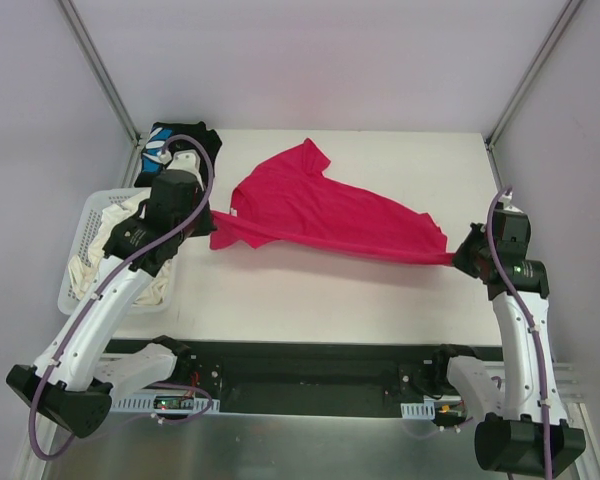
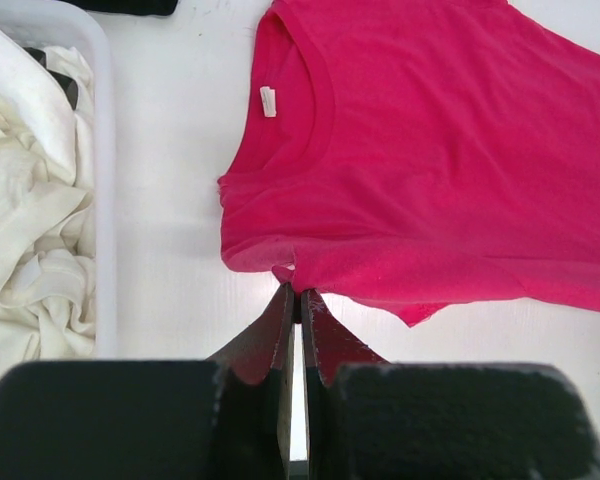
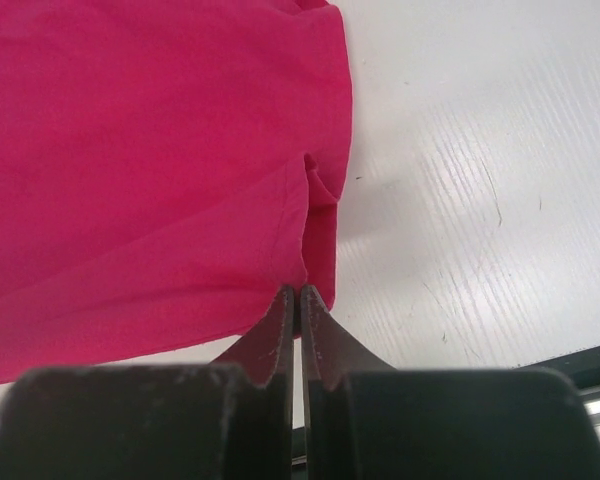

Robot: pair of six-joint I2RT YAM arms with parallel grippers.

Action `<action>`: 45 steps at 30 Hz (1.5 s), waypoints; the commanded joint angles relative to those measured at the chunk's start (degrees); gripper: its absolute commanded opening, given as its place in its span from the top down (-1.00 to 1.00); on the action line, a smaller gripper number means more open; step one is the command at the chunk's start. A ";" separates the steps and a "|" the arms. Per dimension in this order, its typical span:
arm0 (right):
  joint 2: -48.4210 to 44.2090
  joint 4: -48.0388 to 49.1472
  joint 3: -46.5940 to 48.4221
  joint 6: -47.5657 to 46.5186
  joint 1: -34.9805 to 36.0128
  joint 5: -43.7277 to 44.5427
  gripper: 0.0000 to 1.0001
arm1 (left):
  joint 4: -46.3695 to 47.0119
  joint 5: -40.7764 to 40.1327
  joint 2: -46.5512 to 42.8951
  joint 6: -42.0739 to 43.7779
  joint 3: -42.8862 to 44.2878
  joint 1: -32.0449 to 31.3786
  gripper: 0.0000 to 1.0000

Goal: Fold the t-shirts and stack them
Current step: Grap the side of the flattened tshirt closest away from the robot with both arms, then fold the flattened tshirt in 1/3 of the way

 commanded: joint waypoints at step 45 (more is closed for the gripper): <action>17.07 6.82 0.44 -0.20 -0.32 0.15 0.98 | 6.24 0.20 24.14 2.82 13.07 0.43 1.00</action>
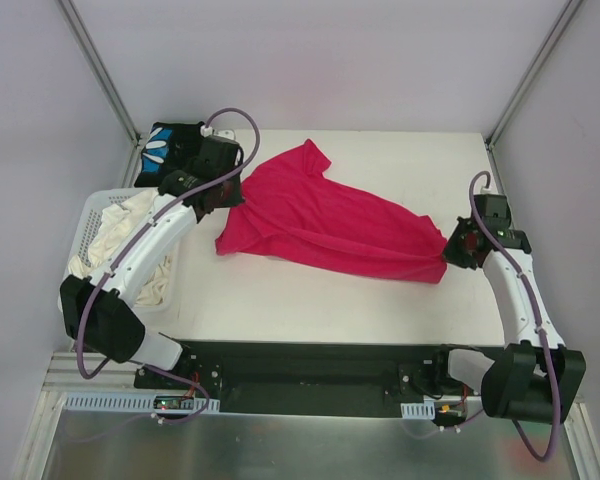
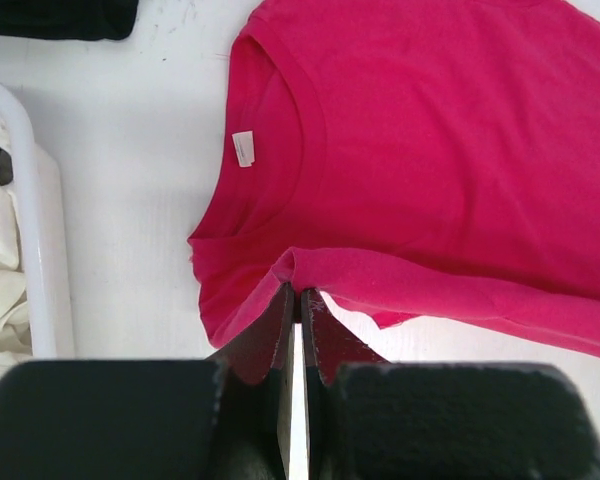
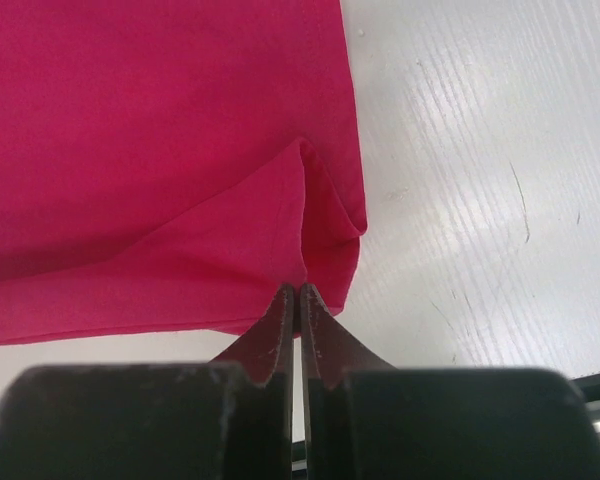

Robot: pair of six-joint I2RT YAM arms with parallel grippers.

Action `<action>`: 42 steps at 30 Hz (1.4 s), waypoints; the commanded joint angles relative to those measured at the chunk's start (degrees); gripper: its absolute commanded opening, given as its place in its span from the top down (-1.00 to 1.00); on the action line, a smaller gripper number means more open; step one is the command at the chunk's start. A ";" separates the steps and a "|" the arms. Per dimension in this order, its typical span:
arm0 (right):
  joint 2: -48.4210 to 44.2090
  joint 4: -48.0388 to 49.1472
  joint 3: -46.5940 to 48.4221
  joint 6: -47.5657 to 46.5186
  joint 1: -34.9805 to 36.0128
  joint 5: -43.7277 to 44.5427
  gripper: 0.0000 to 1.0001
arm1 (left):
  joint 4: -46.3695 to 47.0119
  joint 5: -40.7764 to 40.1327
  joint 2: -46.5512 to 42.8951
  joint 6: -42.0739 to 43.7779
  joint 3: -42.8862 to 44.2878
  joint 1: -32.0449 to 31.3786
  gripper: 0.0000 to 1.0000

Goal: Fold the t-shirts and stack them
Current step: Fold the flattened tshirt in 1/3 of the way

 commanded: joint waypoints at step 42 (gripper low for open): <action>20.79 10.06 8.22 2.77 2.42 7.88 0.89 | 11.45 1.54 16.37 0.85 5.64 1.80 1.00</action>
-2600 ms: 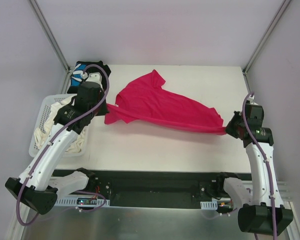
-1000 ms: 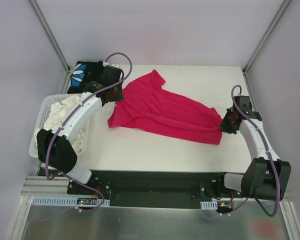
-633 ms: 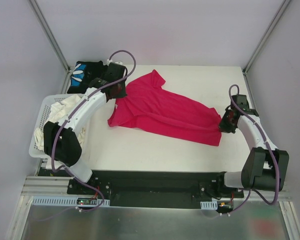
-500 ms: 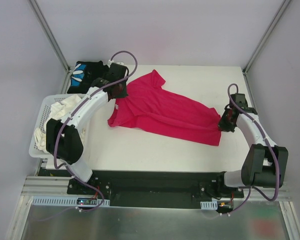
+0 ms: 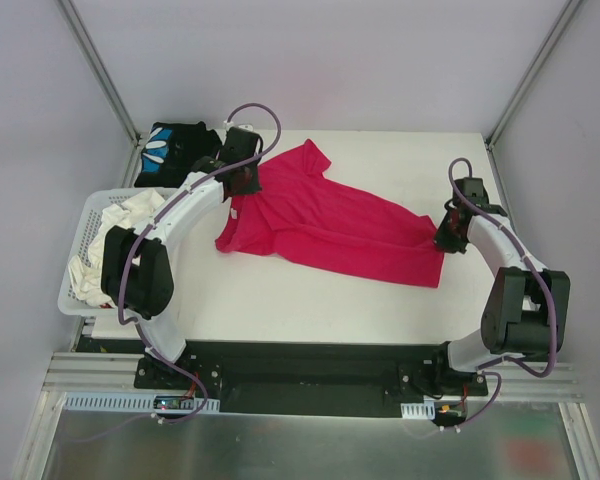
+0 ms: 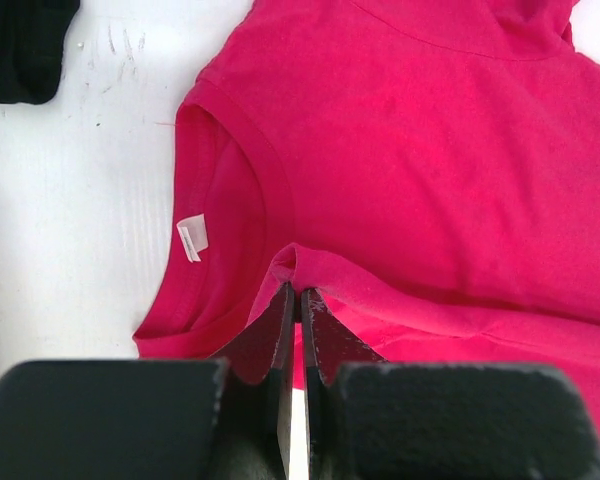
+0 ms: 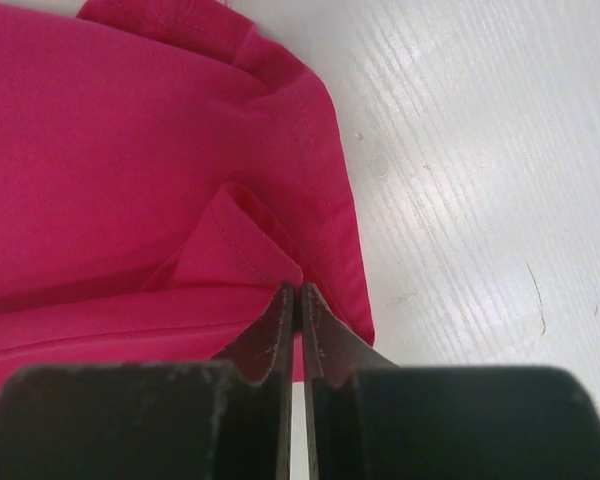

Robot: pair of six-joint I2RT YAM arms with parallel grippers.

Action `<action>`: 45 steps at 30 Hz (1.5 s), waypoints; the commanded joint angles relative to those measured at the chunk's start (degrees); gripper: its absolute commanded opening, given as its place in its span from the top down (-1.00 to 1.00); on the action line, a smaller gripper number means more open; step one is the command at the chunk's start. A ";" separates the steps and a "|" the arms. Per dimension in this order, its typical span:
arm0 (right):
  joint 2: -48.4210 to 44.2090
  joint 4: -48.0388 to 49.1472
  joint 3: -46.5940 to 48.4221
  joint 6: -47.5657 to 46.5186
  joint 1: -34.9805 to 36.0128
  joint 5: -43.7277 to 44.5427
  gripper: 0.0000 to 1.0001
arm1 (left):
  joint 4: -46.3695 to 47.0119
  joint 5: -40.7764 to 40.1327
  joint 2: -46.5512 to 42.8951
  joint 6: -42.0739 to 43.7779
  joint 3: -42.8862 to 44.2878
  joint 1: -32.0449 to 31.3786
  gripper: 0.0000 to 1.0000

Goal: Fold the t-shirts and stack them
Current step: Fold the flattened tshirt in 1/3 of the way

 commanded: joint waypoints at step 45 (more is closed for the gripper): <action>-3.75 1.80 2.29 0.43 1.53 -2.80 0.21 | 4.58 2.08 3.91 1.33 1.50 -0.09 -0.25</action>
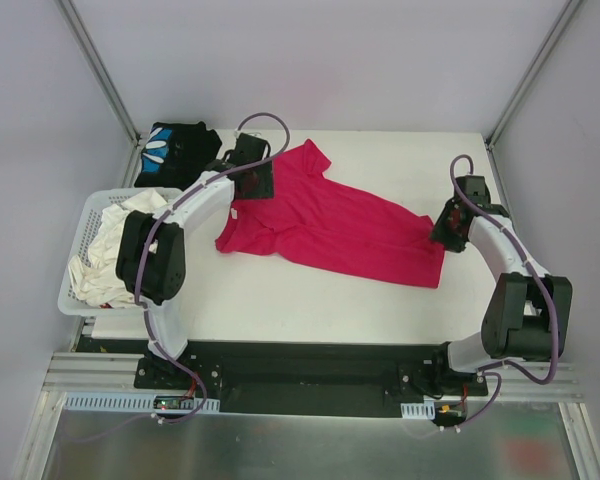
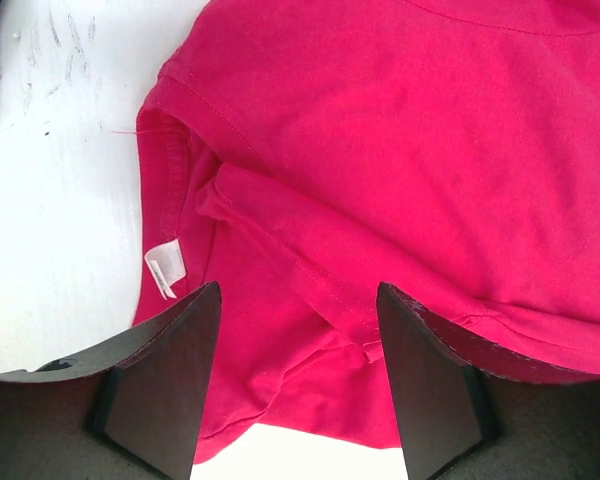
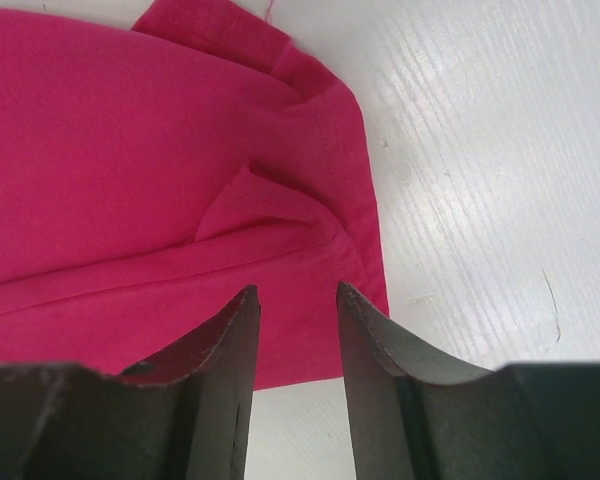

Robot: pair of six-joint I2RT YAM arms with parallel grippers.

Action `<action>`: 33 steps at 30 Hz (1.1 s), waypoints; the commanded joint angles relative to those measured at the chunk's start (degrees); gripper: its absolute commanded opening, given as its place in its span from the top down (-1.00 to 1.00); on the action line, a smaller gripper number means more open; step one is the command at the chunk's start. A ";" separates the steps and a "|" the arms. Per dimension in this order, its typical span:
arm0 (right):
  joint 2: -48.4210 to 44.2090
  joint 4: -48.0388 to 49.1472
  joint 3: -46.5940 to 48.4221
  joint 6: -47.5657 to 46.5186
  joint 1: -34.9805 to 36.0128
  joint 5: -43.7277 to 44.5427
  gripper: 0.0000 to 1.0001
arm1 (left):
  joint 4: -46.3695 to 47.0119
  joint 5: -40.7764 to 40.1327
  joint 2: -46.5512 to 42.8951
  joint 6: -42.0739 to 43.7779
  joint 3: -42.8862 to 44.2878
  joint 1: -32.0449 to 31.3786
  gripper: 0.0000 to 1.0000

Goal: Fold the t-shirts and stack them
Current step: Fold the flattened tshirt in 1/3 of the way

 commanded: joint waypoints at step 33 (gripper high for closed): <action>9.93 6.44 6.02 -2.80 9.98 -1.10 0.28 | -0.01 -1.83 -34.49 0.94 -19.05 -10.88 -0.25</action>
